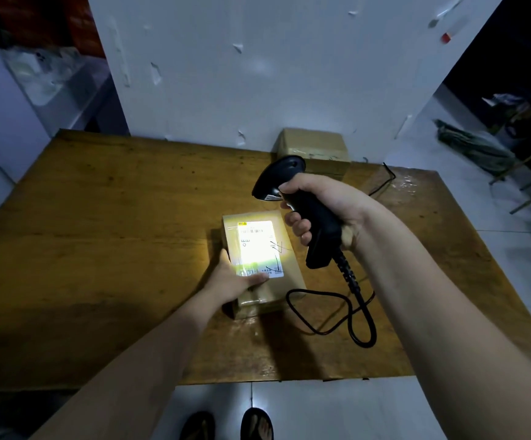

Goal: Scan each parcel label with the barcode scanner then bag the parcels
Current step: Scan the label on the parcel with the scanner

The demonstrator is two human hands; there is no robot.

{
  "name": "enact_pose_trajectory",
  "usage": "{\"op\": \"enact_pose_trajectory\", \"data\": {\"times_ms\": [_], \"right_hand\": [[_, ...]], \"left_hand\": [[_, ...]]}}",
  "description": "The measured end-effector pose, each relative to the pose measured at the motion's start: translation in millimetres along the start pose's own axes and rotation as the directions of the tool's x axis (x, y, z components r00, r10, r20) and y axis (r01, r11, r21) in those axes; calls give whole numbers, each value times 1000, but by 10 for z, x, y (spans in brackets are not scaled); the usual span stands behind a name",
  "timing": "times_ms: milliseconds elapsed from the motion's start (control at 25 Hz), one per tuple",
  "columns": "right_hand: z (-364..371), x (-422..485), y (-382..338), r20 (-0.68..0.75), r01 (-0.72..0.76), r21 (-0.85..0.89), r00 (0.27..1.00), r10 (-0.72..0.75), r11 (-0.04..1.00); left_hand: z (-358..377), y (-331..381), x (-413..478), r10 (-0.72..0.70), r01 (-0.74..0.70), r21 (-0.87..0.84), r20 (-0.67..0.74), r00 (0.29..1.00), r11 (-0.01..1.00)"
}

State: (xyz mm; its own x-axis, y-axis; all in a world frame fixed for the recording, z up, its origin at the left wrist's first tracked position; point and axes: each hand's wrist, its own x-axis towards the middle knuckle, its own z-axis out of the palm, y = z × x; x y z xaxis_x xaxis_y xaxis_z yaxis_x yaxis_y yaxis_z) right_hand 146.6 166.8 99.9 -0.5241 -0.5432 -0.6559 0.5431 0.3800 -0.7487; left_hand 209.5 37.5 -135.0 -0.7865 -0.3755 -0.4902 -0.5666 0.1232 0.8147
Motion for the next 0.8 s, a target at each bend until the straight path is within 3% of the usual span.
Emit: {"op": "enact_pose_trajectory", "data": {"times_ms": [800], "right_hand": [[37, -23, -9, -8, 0, 52, 1000, 0, 999]], "left_hand": [[4, -17, 24, 23, -23, -21, 25, 999, 1000]]}}
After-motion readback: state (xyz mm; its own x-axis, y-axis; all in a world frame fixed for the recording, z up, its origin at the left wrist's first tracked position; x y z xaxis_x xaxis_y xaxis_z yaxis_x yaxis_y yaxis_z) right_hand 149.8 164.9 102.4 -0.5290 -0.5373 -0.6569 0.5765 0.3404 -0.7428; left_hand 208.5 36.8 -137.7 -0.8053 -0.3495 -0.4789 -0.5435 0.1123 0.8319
